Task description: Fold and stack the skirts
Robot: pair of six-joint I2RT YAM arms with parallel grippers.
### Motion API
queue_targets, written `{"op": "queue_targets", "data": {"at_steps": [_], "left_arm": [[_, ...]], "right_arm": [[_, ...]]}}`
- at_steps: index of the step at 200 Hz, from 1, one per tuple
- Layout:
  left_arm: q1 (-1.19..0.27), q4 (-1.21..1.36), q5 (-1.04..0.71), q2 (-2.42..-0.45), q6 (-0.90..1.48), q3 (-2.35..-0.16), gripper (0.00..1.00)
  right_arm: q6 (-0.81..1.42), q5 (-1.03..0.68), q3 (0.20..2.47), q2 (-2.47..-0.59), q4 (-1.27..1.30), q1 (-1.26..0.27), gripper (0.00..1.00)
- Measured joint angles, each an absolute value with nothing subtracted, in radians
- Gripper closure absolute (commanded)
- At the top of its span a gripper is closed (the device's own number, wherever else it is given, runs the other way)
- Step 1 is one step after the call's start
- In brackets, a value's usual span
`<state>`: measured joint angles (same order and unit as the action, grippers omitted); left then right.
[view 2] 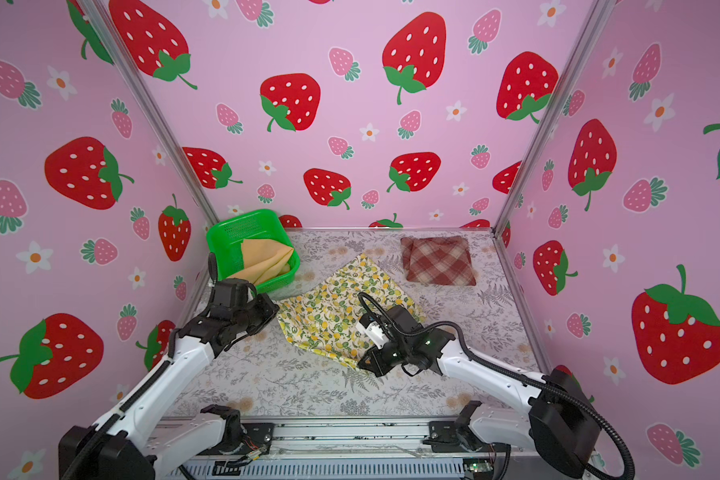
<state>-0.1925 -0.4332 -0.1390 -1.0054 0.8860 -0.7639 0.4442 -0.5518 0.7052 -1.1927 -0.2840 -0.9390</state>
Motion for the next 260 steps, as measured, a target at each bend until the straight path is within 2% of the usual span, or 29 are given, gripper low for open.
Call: {"op": "queue_targets", "data": {"at_steps": [30,60,107,156,260], "left_arm": [[-0.192,-0.575,-0.122,-0.872,0.876,-0.793,1.00],[-0.193,-0.628,-0.124,-0.904,0.864,-0.879,1.00],[-0.207,-0.590,-0.133,-1.204,0.855,-1.081,1.00],[-0.249,-0.506,-0.139,-1.527,0.857,-1.309,1.00],[-0.302,-0.481,-0.133,-1.951,0.868,-1.639,1.00]], "right_arm": [[0.480,-0.577,0.746,-1.162,-0.276,-0.971,0.88],[0.510,-0.574,0.756,-1.124,-0.270,-0.971,0.88],[0.554,-0.525,0.759,-1.119,-0.271,-0.941,0.89],[0.562,-0.492,0.759,-1.124,-0.269,-0.785,0.89],[0.509,-0.522,0.748,-1.291,-0.212,-0.529,0.88]]}}
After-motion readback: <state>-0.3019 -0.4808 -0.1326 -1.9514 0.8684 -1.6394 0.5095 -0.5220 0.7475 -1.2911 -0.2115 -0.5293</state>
